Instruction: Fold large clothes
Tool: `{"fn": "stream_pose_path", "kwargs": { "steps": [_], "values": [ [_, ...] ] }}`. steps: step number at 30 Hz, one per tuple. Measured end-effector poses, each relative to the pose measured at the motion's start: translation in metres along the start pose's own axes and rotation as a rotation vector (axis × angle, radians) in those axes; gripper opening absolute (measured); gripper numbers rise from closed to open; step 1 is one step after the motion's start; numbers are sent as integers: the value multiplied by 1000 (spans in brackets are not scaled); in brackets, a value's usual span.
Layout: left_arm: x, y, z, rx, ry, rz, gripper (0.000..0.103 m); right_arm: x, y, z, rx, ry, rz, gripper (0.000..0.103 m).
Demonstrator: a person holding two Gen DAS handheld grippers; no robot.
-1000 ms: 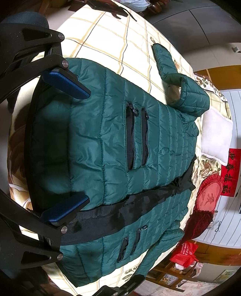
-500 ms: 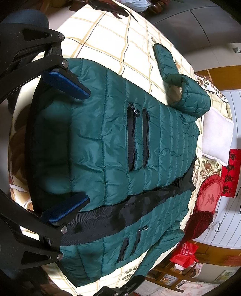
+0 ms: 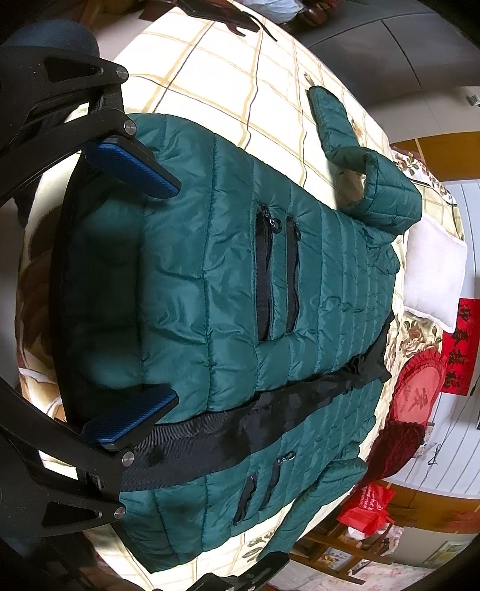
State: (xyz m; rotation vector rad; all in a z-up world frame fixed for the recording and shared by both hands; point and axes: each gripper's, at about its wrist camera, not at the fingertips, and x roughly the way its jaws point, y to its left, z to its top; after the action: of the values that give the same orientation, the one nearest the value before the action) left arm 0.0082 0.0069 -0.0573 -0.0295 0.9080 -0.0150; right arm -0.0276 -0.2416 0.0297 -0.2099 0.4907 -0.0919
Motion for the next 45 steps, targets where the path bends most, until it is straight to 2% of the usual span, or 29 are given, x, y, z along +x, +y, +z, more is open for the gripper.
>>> {"fn": "stream_pose_path", "kwargs": {
  "steps": [30, 36, 43, 45],
  "values": [
    [2, 3, 2, -4, 1, 3, 103, 2, 2, 0, -5, 0, -2, 103],
    [-1, 15, 26, -2, -42, 12, 103, 1, 2, -2, -19, -3, -6, 103],
    [-6, 30, 75, 30, -130, 28, 103, 0, 3, 2, -9, -2, -18, 103],
    [-5, 33, 88, 32, -151, 29, 103, 1, -3, 8, 26, -17, 3, 103]
  ]
}}
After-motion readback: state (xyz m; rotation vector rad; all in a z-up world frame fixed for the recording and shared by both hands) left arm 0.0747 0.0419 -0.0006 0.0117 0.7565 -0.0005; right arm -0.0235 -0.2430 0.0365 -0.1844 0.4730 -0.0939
